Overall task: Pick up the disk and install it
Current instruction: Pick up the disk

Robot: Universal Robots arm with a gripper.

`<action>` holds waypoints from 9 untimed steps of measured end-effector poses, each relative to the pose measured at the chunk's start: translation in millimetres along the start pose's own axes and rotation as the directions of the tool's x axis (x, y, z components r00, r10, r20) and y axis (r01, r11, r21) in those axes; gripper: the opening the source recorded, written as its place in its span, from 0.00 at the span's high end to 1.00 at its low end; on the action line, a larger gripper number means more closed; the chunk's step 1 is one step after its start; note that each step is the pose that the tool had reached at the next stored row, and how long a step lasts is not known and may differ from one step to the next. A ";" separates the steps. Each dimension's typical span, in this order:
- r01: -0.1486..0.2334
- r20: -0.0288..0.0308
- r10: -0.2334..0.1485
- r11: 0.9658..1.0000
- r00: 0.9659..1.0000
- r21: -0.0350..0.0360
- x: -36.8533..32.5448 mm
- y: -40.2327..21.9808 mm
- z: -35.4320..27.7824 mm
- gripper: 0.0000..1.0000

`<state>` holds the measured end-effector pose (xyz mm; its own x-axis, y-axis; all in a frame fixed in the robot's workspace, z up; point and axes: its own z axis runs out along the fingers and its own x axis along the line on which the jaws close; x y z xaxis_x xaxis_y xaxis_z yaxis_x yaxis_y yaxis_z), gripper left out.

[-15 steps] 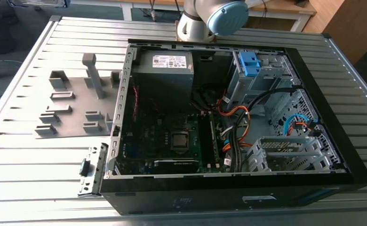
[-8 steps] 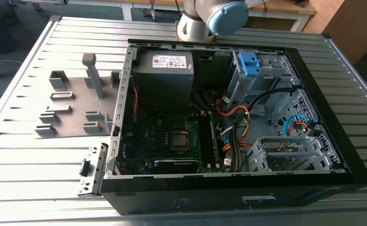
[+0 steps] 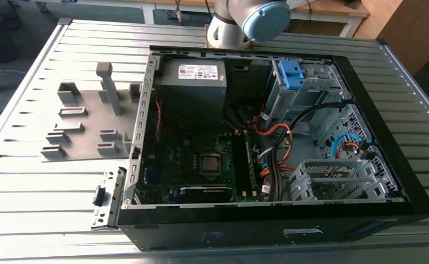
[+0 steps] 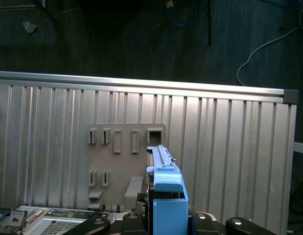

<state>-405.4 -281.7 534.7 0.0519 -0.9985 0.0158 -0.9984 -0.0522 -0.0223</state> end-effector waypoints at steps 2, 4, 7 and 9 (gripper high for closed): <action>0.000 0.000 0.000 1.000 1.000 0.000 0.0 0.0 -1.6 0.64; 0.000 0.000 0.000 1.000 1.000 0.000 0.1 -0.1 -3.1 0.64; 0.000 0.000 0.000 1.000 1.000 0.000 0.1 -0.1 -5.4 0.64; 0.000 0.000 0.000 1.000 1.000 0.000 0.1 -0.2 -6.9 0.64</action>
<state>-405.4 -281.8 541.5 0.0520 -0.9985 0.0158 -0.9984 -0.0523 -0.0223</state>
